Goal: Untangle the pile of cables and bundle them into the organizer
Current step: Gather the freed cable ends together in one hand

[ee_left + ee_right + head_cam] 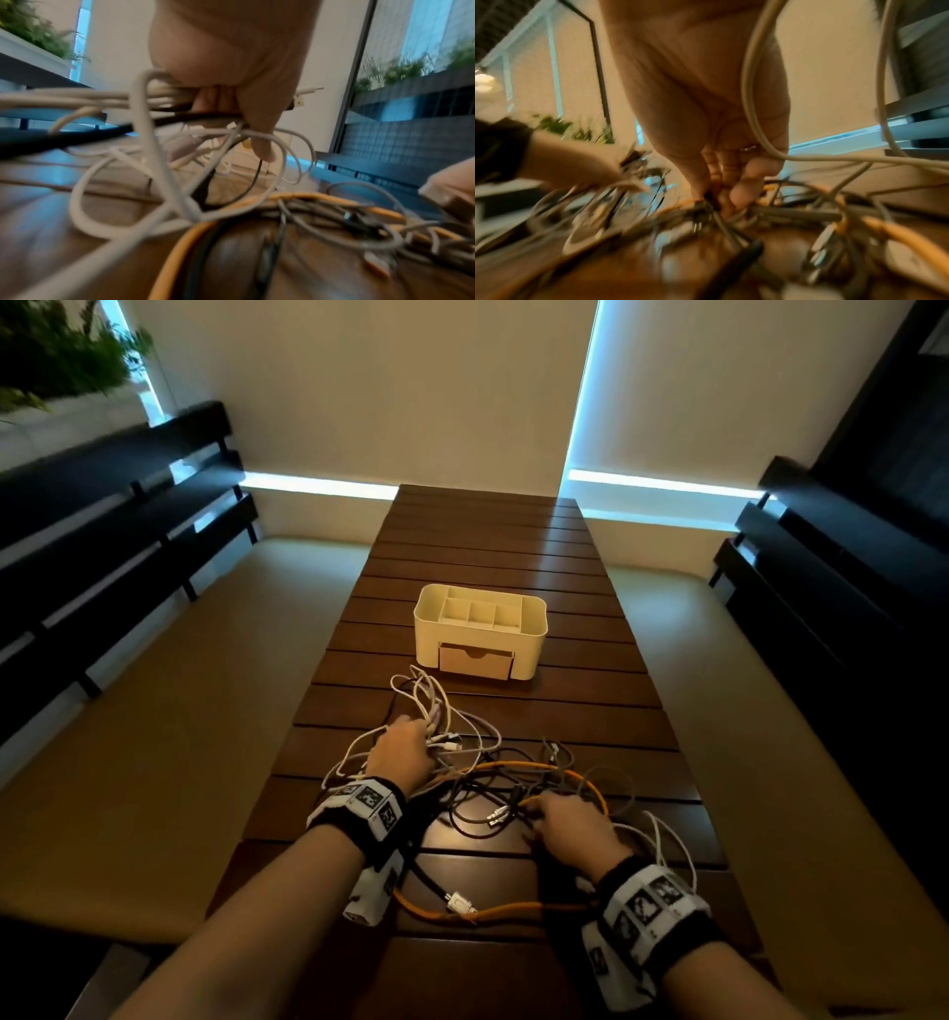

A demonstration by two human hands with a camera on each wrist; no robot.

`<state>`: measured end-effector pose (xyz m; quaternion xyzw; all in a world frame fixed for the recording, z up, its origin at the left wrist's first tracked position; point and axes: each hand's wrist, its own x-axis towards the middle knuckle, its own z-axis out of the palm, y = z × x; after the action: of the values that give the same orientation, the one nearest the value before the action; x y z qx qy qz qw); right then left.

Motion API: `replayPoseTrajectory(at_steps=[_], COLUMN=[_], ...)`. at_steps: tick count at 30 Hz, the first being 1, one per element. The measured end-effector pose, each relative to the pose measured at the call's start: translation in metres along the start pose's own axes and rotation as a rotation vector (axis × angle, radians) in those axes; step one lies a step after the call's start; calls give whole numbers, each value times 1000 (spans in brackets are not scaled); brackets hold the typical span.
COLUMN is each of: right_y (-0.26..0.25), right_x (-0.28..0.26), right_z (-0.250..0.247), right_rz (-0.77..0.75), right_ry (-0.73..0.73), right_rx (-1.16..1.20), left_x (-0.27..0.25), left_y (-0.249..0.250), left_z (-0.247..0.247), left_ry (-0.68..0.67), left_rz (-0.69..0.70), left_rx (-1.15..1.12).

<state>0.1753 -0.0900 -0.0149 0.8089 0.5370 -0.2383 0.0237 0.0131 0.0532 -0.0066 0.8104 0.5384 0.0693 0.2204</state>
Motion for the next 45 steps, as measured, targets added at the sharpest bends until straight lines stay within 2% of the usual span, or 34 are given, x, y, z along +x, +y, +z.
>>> replayPoseTrajectory(at_steps=[2,4,6,8,12,14,16,19,22,25,29,37,40,41,45], right_y=[10,13,11,4,-13,-21,-29,-42,-56,-67,-74,-75,-70,-68,-64], right_x=[-1,-8,-20,-33,-53,-58,-60,-60,-58,-54,-50,-54,-53,-51,-46], right_z=[-30,-64,-95,-116,-134,-135,-136,-132,-119,-110,-106,-106,-104,-103,-101], right_rz=[18,-50,-116,-169,-272,-331,-374,-381,-396,-405,-348,-426,-416,-388,-250], right_ry=[119,292,455,553,571,538,509,490,544,594,595,446,425,451,713], right_rx=[298,592,743,928,1218,1279,1365,1504,1481,1486,1437,1345,1282,1259,1101], left_x=[1,1,0,1,-4,-16,-28,-39,-43,-44,-47,-43,-46,-46,-48], left_y=[-1,2,7,15,33,51,68,84,95,102,102,98,99,100,103], left_z=[-13,-32,-53,-73,-91,-92,-94,-91,-83,-72,-66,-63,-58,-58,-51], left_ry=[31,79,86,85,288,305,229,41,-93,-143,-114,-51,-36,-37,-72], left_rz=[-65,-129,-161,-163,28,113,169,272,338,330,321,353,324,327,350], left_rx=[-49,-46,-91,-184,-618,-894,-1117,-1285,-1331,-1401,-1469,-1407,-1404,-1405,-1355])
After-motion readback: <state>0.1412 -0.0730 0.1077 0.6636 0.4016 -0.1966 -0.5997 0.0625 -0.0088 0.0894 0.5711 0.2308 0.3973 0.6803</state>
